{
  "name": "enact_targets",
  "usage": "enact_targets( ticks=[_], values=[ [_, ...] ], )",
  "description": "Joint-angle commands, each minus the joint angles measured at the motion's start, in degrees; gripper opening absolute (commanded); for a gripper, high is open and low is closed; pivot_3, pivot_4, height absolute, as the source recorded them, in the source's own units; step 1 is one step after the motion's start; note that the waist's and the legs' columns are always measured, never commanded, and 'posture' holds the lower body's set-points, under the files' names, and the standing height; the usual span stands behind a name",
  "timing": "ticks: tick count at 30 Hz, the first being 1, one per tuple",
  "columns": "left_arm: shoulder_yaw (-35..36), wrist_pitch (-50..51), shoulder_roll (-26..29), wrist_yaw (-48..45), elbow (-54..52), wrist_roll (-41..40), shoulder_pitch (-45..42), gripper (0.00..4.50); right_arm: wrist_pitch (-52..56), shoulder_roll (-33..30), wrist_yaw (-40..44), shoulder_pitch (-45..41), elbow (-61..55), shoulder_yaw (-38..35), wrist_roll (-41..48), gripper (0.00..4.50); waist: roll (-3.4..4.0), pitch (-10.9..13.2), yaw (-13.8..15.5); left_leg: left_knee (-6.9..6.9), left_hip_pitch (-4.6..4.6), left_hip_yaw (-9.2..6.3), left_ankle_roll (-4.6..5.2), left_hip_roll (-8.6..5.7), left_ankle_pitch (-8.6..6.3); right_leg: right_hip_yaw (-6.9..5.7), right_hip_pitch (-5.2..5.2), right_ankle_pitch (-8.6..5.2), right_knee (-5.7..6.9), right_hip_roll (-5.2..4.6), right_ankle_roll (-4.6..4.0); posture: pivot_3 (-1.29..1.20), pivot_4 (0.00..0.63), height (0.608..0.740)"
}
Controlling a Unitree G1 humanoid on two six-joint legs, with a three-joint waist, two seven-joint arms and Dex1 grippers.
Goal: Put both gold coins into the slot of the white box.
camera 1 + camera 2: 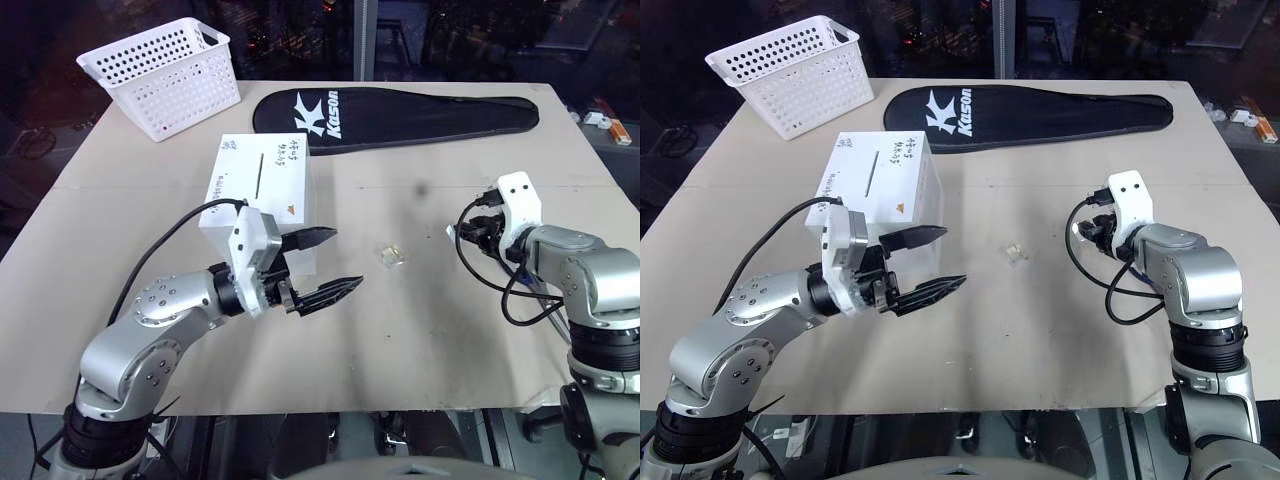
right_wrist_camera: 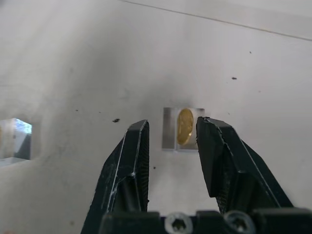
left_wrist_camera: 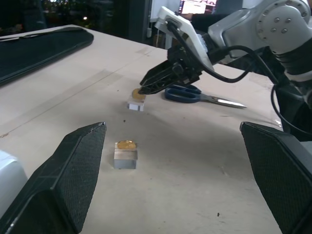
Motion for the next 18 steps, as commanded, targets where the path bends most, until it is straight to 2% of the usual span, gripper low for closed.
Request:
enact_targets(
  ticks=[1,11,18],
  values=[
    [2.07,1.77,0.69,1.78,-3.08,-2.86,-1.01,4.50,-1.73,-0.19,-0.47,-1.66,0.00,-0.47,0.44,1.66,0.00,0.00,-0.01,0.00,0.00,0.01,0.00,0.00,0.00,0.00,0.00,0.00,0.00,0.00,0.00,0.00,0.150,0.738],
    [5.78,6.71,5.95,0.15,-2.32,-9.18,-3.43,4.50,-2.34,-0.19,-0.80,-2.48,1.63,0.25,0.96,1.66,0.00,0.01,-0.06,0.00,-0.01,0.00,0.00,0.00,0.00,-0.01,0.00,0.00,-0.01,0.01,0.00,0.00,0.150,0.738],
    [8.39,9.85,10.00,-1.96,2.58,-13.97,-11.10,4.50,-2.41,-0.35,-0.76,-2.91,1.88,0.41,1.23,1.66,0.00,0.01,0.02,0.00,-0.01,0.00,-0.01,0.00,0.01,-0.02,0.00,0.00,0.00,0.01,0.00,0.00,0.150,0.738]
  ],
)
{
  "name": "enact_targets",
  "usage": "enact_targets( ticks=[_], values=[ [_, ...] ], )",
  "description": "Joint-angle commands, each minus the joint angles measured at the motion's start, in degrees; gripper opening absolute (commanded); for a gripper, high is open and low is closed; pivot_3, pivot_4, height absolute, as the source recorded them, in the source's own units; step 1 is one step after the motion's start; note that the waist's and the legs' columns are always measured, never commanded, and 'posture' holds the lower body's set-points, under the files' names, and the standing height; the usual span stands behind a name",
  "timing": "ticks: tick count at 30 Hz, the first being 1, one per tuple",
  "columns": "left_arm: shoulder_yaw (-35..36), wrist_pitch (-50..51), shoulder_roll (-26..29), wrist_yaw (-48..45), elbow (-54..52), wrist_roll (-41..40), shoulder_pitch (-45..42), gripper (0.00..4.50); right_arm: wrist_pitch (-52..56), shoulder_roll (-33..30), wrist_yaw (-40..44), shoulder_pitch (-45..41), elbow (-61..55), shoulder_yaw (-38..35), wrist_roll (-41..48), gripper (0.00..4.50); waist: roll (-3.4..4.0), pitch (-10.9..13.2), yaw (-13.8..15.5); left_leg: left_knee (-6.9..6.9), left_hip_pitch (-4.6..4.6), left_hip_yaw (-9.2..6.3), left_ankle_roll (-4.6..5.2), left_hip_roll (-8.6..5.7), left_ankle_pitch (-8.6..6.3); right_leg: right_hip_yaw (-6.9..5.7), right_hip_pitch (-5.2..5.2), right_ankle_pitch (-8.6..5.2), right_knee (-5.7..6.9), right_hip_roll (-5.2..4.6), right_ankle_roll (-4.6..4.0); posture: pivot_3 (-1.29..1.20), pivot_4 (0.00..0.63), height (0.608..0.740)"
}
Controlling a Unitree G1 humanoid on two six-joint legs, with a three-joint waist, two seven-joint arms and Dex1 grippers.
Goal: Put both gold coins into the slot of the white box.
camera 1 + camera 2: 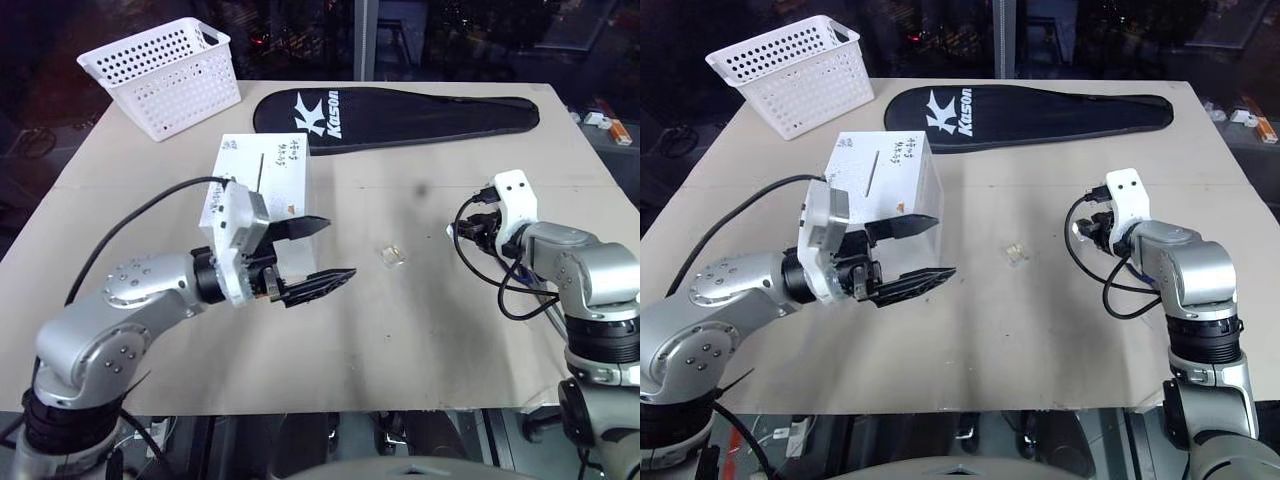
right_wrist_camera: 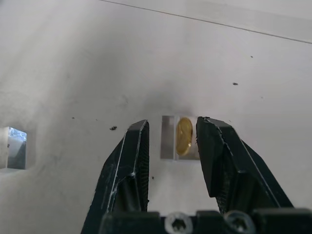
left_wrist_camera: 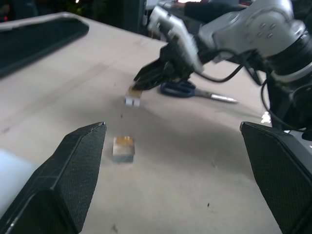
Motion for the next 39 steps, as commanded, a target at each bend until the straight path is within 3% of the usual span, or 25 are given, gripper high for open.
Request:
enact_targets(
  ticks=[1,8,34,37,39],
  values=[
    [2.82,2.08,3.13,-2.55,2.69,-4.31,-4.89,4.50,-0.68,-0.68,-0.09,-1.20,-1.45,-0.46,0.57,1.66,0.00,0.00,-0.03,0.00,0.00,0.00,0.00,0.00,0.00,0.00,0.00,0.00,0.00,0.00,0.00,0.00,0.150,0.738],
    [2.09,6.04,6.44,-2.66,4.75,-8.03,-12.53,4.50,-1.35,-1.08,0.16,-1.13,-0.63,-0.59,1.16,1.66,0.00,0.01,-0.11,-0.01,0.00,0.02,-0.01,0.00,0.00,0.02,0.00,0.00,-0.03,0.00,0.00,0.00,0.150,0.738],
    [-1.06,7.00,5.10,-0.20,1.70,-7.46,-13.56,4.50,-1.46,-1.32,-0.40,-0.53,1.45,-0.35,1.21,1.66,0.01,0.01,-0.11,-0.02,0.00,0.04,-0.03,0.00,0.02,0.04,-0.01,0.00,-0.02,0.00,0.00,0.00,0.150,0.738],
    [-0.94,6.97,5.01,-0.27,1.70,-7.39,-13.39,4.50,-1.22,-1.53,-0.38,-0.37,1.15,-0.35,1.23,0.37,0.01,0.01,-0.11,-0.02,0.00,0.03,-0.03,0.00,0.02,0.04,-0.01,0.00,-0.02,0.00,0.00,0.00,0.150,0.738],
    [-0.86,6.80,4.96,-0.40,1.52,-7.25,-12.95,4.50,-0.86,-1.83,-0.27,-0.13,0.60,-0.37,1.34,0.37,0.01,0.01,-0.11,-0.02,0.00,0.03,-0.03,0.00,0.02,0.04,-0.01,0.00,-0.02,0.00,0.00,0.00,0.150,0.738]
  ],
)
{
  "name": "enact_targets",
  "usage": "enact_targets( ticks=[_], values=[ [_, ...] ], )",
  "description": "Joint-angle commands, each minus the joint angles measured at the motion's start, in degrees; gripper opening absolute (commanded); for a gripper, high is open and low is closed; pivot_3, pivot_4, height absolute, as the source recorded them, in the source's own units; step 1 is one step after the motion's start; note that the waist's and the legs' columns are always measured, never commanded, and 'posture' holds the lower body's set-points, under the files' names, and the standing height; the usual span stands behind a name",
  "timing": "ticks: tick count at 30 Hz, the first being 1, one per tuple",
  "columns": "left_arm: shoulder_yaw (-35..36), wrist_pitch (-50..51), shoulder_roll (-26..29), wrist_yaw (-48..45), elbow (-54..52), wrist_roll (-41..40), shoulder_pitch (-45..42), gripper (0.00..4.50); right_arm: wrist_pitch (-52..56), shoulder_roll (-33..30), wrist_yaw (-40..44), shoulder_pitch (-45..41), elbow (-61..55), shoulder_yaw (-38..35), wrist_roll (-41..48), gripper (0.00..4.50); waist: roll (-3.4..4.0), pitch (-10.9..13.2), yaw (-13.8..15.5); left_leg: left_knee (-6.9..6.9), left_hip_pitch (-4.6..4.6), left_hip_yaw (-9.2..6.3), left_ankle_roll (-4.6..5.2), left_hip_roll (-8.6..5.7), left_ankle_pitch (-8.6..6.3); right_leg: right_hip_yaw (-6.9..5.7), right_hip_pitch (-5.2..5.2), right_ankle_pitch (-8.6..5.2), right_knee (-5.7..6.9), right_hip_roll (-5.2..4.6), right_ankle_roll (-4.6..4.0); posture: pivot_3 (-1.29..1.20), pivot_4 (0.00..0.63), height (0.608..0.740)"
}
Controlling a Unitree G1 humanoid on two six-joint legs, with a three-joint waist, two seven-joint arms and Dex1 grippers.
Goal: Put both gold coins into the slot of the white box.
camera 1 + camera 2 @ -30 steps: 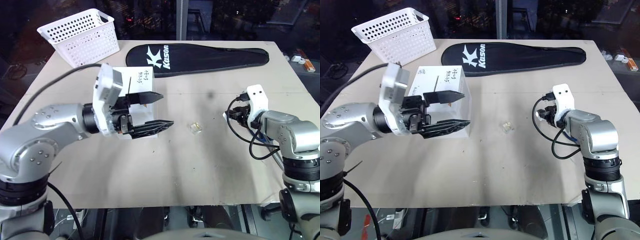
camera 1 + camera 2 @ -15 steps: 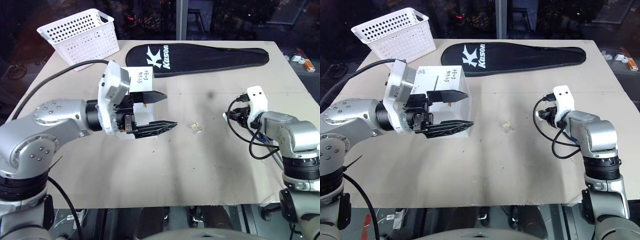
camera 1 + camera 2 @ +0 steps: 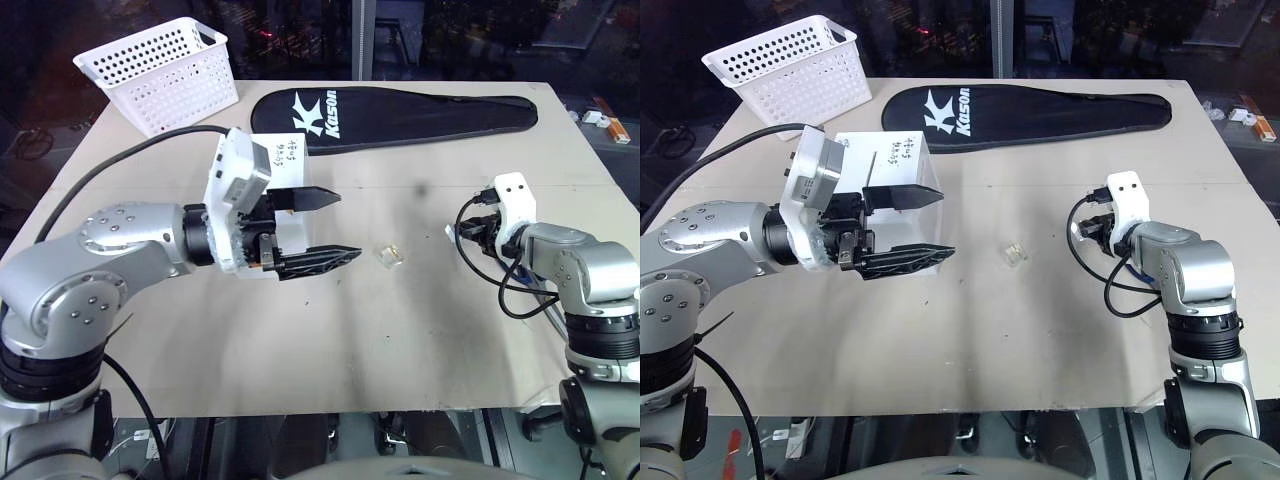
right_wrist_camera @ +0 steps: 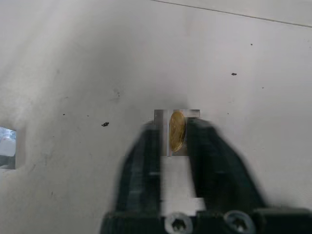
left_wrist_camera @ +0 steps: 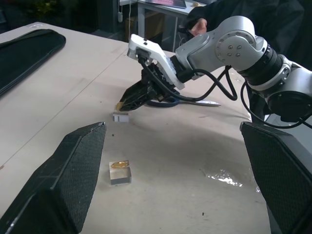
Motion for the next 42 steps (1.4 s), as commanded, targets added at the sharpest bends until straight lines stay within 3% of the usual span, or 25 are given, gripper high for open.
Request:
enact_targets(
  ticks=[1,22,25,30,31,32,35,41,42],
  values=[
    [1.20,-0.67,-0.06,-0.04,-1.69,-0.66,0.16,4.50,0.45,-1.43,-0.19,0.05,-2.48,-0.41,0.25,0.37,0.00,0.00,0.02,0.00,0.00,0.00,0.00,0.00,0.00,0.00,0.00,0.00,0.00,0.00,0.00,0.00,0.150,0.738],
    [1.25,-2.67,-1.52,-1.51,-0.61,0.88,2.32,4.50,0.41,-2.62,0.66,0.97,-5.14,-2.73,1.90,0.17,0.00,0.00,0.05,0.00,0.00,0.00,0.00,0.00,0.00,0.00,0.00,0.00,0.00,0.00,0.00,0.00,0.150,0.738],
    [1.80,-2.27,-3.48,0.06,0.27,-0.80,2.40,4.50,-0.23,-2.98,5.16,1.96,-10.53,-6.22,7.44,0.17,0.00,0.00,0.14,0.00,0.00,0.00,0.00,0.00,0.00,0.00,0.00,0.00,0.00,-0.01,0.00,0.00,0.150,0.738],
    [1.59,-0.56,-6.67,2.39,2.63,-5.31,0.49,4.50,5.47,-0.82,12.60,0.06,-20.72,-13.73,24.24,0.17,-0.01,0.01,-0.07,0.00,0.00,-0.04,0.02,0.02,-0.01,-0.01,0.01,0.00,0.00,0.01,0.00,0.00,0.150,0.738],
    [1.37,-0.24,-7.18,2.75,3.06,-6.09,-0.10,3.98,6.70,-0.53,13.06,-0.96,-21.88,-14.52,27.23,0.00,-0.01,0.01,-0.07,0.00,0.01,-0.03,0.02,0.03,-0.01,0.00,0.01,0.00,0.01,0.01,0.00,0.00,0.150,0.738],
    [1.04,0.00,-7.75,3.21,3.54,-6.59,-0.77,3.78,8.02,-0.34,13.32,-2.07,-22.88,-14.93,29.83,0.00,-0.01,0.01,-0.05,0.00,0.02,-0.03,0.02,0.03,-0.01,0.00,0.01,0.00,0.01,0.01,0.00,0.00,0.150,0.738],
    [0.05,0.12,-8.74,4.14,4.48,-5.48,-2.03,2.45,9.64,-1.21,11.69,-3.54,-24.02,-14.31,32.35,0.00,-0.01,0.01,0.03,0.00,0.03,-0.04,0.03,0.03,-0.01,-0.02,0.01,0.00,0.03,0.01,0.00,0.00,0.150,0.738],
    [-0.92,-0.24,-8.75,3.61,3.11,-3.58,-1.55,2.45,3.88,-8.29,4.32,-0.86,-17.72,-8.26,21.22,0.00,-0.04,0.00,0.18,0.01,-0.01,-0.01,0.02,-0.06,-0.01,-0.01,0.02,0.00,0.00,-0.09,0.00,0.00,0.150,0.738],
    [-0.97,-0.19,-8.77,3.65,2.84,-3.55,-1.43,2.39,2.80,-9.19,4.04,-0.03,-16.67,-7.88,20.14,0.54,-0.04,0.00,0.15,0.01,-0.01,0.00,0.02,-0.06,-0.01,0.00,0.02,0.01,-0.01,-0.09,0.00,0.00,0.150,0.738]
  ],
)
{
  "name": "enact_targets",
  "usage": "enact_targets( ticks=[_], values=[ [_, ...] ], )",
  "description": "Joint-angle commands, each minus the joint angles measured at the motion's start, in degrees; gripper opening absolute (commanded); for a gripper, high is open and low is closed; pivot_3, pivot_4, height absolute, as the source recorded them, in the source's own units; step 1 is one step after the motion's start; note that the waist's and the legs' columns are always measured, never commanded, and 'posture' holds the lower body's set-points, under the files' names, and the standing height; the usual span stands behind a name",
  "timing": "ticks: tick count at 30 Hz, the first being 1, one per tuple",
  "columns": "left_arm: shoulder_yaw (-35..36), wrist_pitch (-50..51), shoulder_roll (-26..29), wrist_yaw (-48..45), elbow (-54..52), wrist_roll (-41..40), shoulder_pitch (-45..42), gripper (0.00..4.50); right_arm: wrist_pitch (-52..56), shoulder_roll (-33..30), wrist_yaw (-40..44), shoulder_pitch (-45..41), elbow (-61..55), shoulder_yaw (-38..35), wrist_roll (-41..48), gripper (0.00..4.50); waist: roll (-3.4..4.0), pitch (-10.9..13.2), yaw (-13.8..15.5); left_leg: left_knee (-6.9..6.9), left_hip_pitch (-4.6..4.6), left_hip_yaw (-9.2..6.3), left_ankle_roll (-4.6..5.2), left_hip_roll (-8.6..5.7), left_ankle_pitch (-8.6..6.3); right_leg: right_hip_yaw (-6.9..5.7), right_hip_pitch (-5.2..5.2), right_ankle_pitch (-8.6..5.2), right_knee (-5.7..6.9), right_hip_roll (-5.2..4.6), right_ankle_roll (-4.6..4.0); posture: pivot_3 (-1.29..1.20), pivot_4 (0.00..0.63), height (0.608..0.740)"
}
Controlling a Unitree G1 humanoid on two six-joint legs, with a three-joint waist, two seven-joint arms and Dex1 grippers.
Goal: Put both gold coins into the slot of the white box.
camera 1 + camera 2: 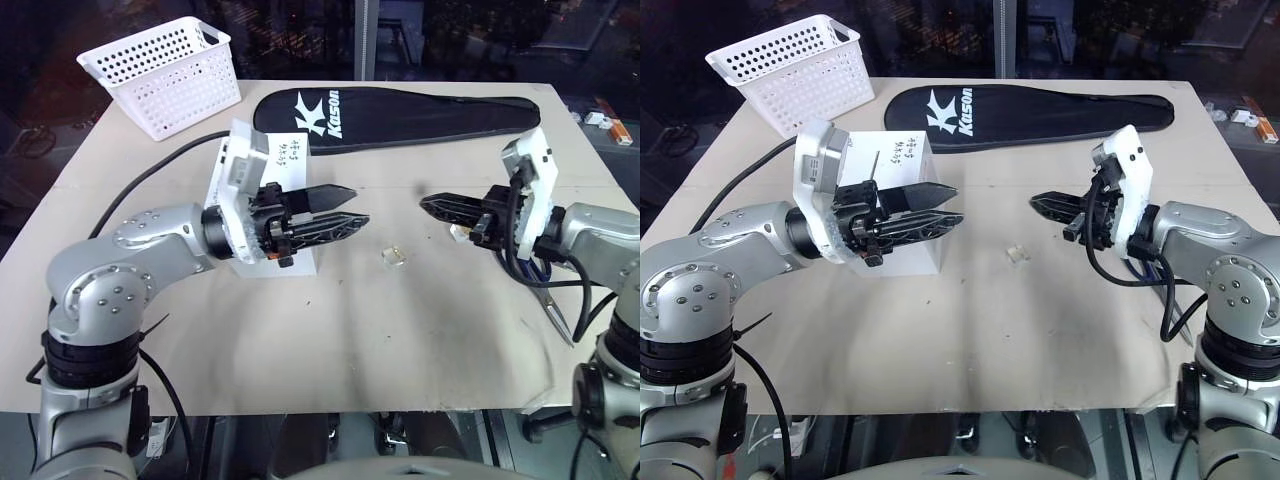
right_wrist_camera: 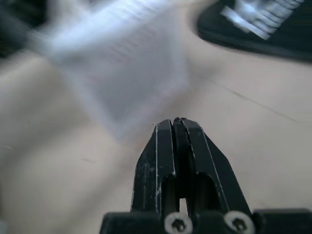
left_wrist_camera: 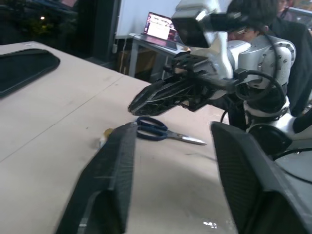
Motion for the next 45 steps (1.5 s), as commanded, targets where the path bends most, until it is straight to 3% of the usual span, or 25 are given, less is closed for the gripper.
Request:
enact_targets(
  ticks=[1,4,7,11,40,42,45],
  values=[
    [-0.06,-0.35,0.17,-0.20,-2.30,0.09,-0.11,2.39,-4.15,-2.09,-3.17,1.81,3.38,0.42,-5.22,0.72,0.00,0.00,-0.03,0.00,0.00,0.02,0.00,0.00,0.00,0.02,0.00,0.00,0.00,0.00,0.00,0.00,0.150,0.738],
    [-0.13,-0.35,0.41,-0.21,-2.81,0.24,-0.15,2.39,-4.35,-2.72,-7.33,3.19,7.51,2.67,-10.15,2.02,0.00,0.00,-0.13,-0.01,0.00,-0.01,-0.02,0.02,0.01,0.00,-0.01,0.00,0.02,0.03,0.00,0.00,0.150,0.738],
    [-0.66,-0.77,0.89,-0.70,-3.74,1.26,-0.14,2.39,-3.88,-1.31,-8.45,3.66,10.15,3.94,-11.46,2.02,0.01,0.01,-0.23,-0.01,0.03,0.01,-0.02,0.03,0.01,0.01,-0.01,0.00,0.03,0.06,0.00,0.00,0.150,0.738],
    [-1.45,-1.78,1.96,-2.59,-4.94,3.74,0.73,2.39,-4.67,1.81,-10.11,2.52,14.18,4.24,-12.88,0.74,0.02,0.01,-0.21,-0.01,0.05,0.03,-0.02,0.05,0.01,0.05,-0.01,0.00,0.03,0.09,0.00,0.00,0.150,0.738],
    [0.25,-2.19,2.59,-2.96,-6.53,4.76,3.19,2.39,-8.65,4.02,-8.20,0.29,21.74,6.79,-16.75,0.74,0.02,0.02,-0.11,-0.01,0.02,0.03,-0.02,0.04,0.01,0.03,-0.01,0.00,0.01,0.08,0.00,0.00,0.150,0.738],
    [0.37,-2.18,2.62,-2.88,-6.63,4.71,3.34,2.39,-8.63,4.12,-8.08,0.24,21.99,6.79,-16.88,0.17,0.02,0.02,-0.12,-0.01,0.02,0.02,-0.02,0.04,0.01,0.04,-0.01,0.00,0.01,0.08,0.00,0.00,0.150,0.738],
    [0.51,-2.22,2.58,-2.72,-6.86,4.65,3.66,2.39,-8.54,4.20,-7.97,0.17,22.45,6.82,-17.07,0.05,0.02,0.01,-0.12,-0.01,0.02,0.03,-0.02,0.04,0.01,0.04,-0.01,0.00,0.01,0.08,0.01,0.00,0.150,0.738]
  ],
)
